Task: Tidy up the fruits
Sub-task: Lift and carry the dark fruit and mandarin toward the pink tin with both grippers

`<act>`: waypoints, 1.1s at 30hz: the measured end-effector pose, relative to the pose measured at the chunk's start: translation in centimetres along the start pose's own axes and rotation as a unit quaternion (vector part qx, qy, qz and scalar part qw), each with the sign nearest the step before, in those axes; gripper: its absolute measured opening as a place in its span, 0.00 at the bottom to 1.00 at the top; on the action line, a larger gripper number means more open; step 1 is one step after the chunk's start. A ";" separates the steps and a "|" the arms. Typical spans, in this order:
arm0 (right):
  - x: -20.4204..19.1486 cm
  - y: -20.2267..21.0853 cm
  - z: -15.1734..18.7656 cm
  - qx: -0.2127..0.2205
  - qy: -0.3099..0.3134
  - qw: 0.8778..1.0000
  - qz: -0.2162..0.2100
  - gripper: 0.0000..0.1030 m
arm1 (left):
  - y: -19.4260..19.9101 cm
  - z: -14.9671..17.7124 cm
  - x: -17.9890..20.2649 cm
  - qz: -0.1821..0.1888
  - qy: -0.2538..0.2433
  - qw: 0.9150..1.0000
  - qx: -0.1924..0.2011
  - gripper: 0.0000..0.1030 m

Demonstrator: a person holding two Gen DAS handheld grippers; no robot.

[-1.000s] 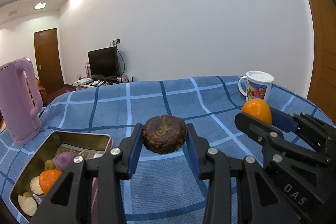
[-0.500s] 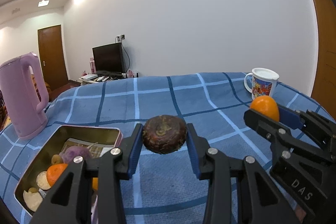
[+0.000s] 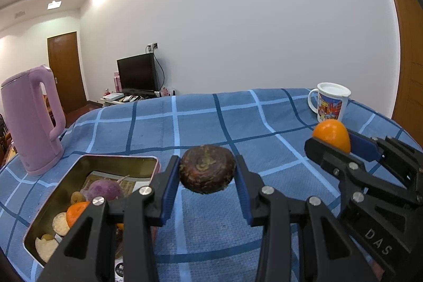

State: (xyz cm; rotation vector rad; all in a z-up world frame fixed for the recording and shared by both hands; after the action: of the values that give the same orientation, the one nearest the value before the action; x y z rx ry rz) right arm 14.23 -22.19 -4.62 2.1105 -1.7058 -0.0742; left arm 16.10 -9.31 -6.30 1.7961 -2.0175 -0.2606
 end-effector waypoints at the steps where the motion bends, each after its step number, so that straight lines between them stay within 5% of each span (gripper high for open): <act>1: -0.1 0.1 0.0 0.000 0.000 1.000 -0.001 0.38 | 0.1 0.0 -0.1 0.000 0.000 1.000 0.001 0.41; 33: -4.5 -0.1 -0.7 -0.001 0.015 0.999 -0.032 0.38 | 2.3 0.0 -4.3 -0.016 0.016 1.000 0.011 0.41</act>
State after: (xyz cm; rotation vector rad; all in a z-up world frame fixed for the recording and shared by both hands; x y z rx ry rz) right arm 13.43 -17.74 -5.00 2.1537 -1.6205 -0.0630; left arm 14.37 -4.77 -6.19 1.8349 -1.9797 -0.2182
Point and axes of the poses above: each gripper's, at about its wrist camera, not at the fingertips, and y roughly against the way its jaws point, x to its right, z to its underside, the point moved 8 cm from there along -y, roughly the way its jaws point, and after that the axes turned 14 degrees about y, right-handed, at the moved point
